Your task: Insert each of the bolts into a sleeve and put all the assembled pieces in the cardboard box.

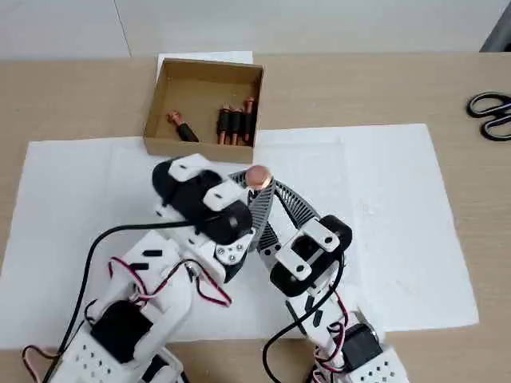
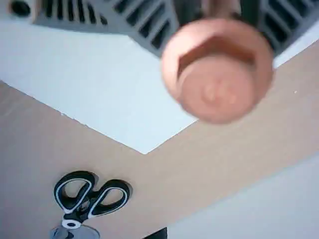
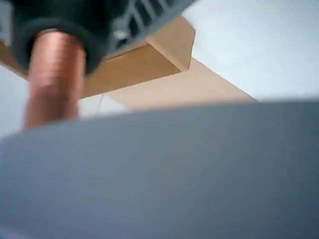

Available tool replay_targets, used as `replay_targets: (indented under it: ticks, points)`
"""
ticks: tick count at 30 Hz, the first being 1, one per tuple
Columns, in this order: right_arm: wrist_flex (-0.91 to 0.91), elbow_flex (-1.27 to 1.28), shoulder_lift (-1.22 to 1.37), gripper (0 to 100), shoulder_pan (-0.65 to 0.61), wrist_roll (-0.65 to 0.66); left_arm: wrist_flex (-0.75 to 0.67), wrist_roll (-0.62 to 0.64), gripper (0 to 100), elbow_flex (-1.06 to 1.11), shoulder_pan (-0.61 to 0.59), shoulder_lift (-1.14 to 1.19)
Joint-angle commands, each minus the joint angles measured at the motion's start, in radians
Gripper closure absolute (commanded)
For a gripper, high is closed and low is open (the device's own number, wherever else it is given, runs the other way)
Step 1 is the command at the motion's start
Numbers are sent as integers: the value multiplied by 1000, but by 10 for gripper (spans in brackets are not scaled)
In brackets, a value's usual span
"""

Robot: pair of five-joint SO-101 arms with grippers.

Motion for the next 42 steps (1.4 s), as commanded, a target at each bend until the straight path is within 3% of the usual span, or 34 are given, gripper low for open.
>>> replay_targets:
  ticks: [1, 22, 27, 42]
  points:
    - [-18, -38, -10, 995, -1, 8, 28, -5, 994, -7, -20, -54]
    - [-18, -44, -10, 995, -1, 8, 37, -5, 994, -15, -17, 46]
    - [-18, -44, -10, 995, -1, 8, 40, -5, 994, -13, 51, 48]
    - [-18, -43, -10, 995, -1, 8, 103, -5, 994, -10, 61, 104]
